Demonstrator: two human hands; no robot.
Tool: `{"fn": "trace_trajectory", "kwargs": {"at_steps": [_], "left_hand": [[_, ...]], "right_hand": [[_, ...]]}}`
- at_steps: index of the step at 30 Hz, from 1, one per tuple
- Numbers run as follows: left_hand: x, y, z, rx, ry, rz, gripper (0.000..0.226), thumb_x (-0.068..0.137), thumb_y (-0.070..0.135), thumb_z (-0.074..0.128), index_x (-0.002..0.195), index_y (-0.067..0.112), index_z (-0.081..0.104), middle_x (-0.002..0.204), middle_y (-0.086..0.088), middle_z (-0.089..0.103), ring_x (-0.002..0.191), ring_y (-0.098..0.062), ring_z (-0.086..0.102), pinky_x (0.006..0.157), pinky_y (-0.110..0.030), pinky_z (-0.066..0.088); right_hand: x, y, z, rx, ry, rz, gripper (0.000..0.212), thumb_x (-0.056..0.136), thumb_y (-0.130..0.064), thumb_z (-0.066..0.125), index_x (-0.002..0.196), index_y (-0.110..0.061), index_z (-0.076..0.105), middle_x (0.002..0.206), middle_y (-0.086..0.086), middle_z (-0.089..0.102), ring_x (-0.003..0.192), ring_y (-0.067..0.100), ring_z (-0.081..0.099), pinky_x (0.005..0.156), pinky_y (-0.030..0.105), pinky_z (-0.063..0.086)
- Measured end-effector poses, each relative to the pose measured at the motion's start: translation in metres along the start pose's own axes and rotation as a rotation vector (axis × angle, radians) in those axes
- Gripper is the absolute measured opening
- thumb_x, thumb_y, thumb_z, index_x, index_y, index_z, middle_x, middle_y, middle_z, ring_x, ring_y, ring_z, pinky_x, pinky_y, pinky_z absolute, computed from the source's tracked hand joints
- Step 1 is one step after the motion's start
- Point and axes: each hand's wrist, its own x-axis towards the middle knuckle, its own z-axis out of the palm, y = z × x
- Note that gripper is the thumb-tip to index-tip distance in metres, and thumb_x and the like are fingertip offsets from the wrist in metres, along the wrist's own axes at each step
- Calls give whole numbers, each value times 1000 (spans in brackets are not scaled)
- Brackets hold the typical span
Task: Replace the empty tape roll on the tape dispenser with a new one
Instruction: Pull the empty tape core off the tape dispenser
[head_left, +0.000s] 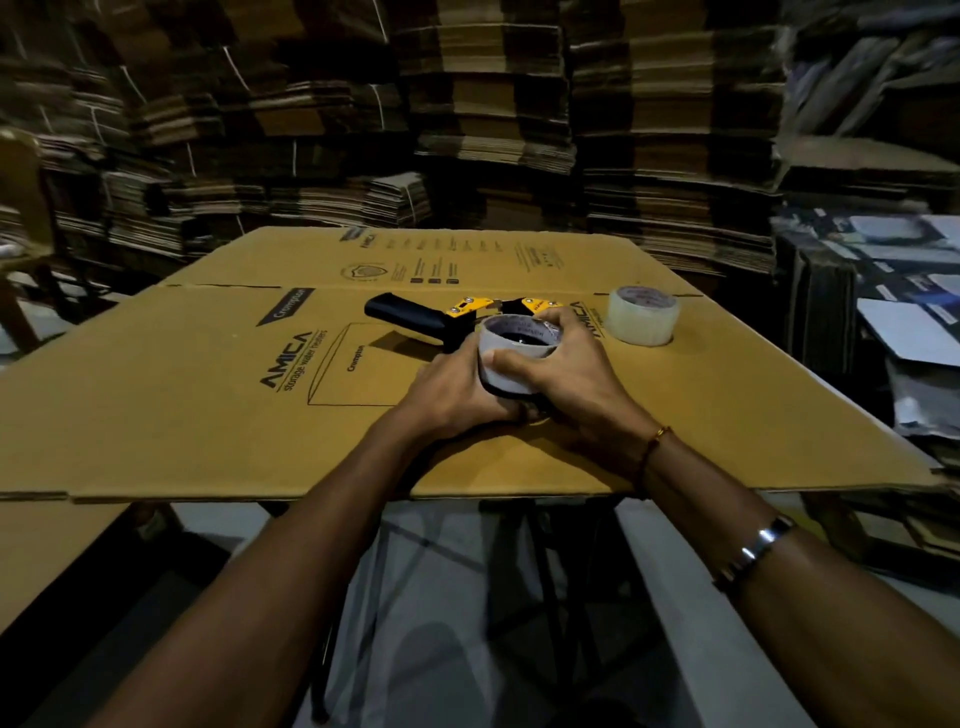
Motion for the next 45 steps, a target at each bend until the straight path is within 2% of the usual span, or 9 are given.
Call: {"fn": "trace_trajectory", "kwargs": {"at_steps": [5, 9, 14, 18, 23, 28, 33, 39, 45], "left_hand": [[-4, -5, -2, -36, 13, 3, 108, 54, 65, 73, 149, 36, 31, 138, 10, 58, 124, -19, 56, 102, -41, 47], [-3, 0, -2, -22, -15, -3, 94, 66, 57, 80, 145, 36, 34, 135, 8, 59, 120, -19, 56, 99, -39, 47], [-4, -5, -2, -25, 25, 3, 100, 63, 56, 80, 148, 40, 30, 137, 11, 59, 123, -19, 57, 102, -42, 48], [-3, 1, -1, -23, 16, -21, 87, 67, 53, 82, 141, 41, 38, 126, 13, 62, 114, -18, 59, 95, -39, 49], [-6, -3, -2, -57, 32, -1, 95, 62, 58, 77, 145, 41, 34, 135, 11, 61, 121, -18, 58, 102, -46, 48], [-2, 4, -2, -54, 9, -17, 88, 58, 61, 74, 138, 37, 47, 124, 10, 65, 111, -17, 60, 97, -47, 49], [-3, -5, -1, -47, 45, 17, 99, 56, 65, 68, 146, 38, 36, 135, 8, 62, 121, -18, 59, 101, -45, 48], [3, -4, 0, -34, 39, -46, 92, 57, 65, 78, 139, 39, 46, 126, 10, 66, 114, -17, 60, 100, -47, 48], [-3, -8, -3, -42, 59, 1, 96, 60, 63, 74, 145, 44, 35, 136, 12, 62, 123, -17, 58, 102, -45, 48]], "right_hand": [[-10, -3, 6, -217, 45, -154, 87, 59, -57, 81, 132, -27, 45, 122, -7, 63, 112, 13, 60, 93, 34, 53], [-1, -2, -2, -17, -9, -4, 90, 47, -61, 81, 123, -28, 48, 118, -3, 66, 105, 18, 66, 88, 44, 59], [-13, -4, 4, -218, 56, -166, 89, 58, -58, 81, 133, -28, 43, 123, -8, 64, 113, 13, 61, 95, 36, 53], [-4, 0, -5, -31, 8, -14, 92, 48, -64, 84, 125, -29, 49, 118, -5, 68, 105, 17, 67, 87, 45, 59], [-11, -3, 3, -221, 66, -162, 90, 62, -57, 82, 136, -24, 42, 126, -5, 63, 115, 16, 60, 98, 39, 51], [-2, 1, -3, -48, 75, -27, 84, 61, -62, 82, 130, -25, 49, 120, -4, 66, 107, 16, 65, 92, 43, 57], [-12, -3, 1, -262, 100, -288, 90, 65, -52, 86, 138, -19, 43, 127, -2, 63, 114, 14, 59, 95, 29, 50], [-1, 0, -6, -95, 37, -171, 83, 68, -50, 85, 135, -25, 45, 125, -6, 63, 113, 13, 61, 97, 38, 54], [-10, 1, 4, -288, 99, -358, 91, 65, -54, 85, 136, -19, 42, 127, -3, 63, 114, 13, 60, 95, 32, 51]]}}
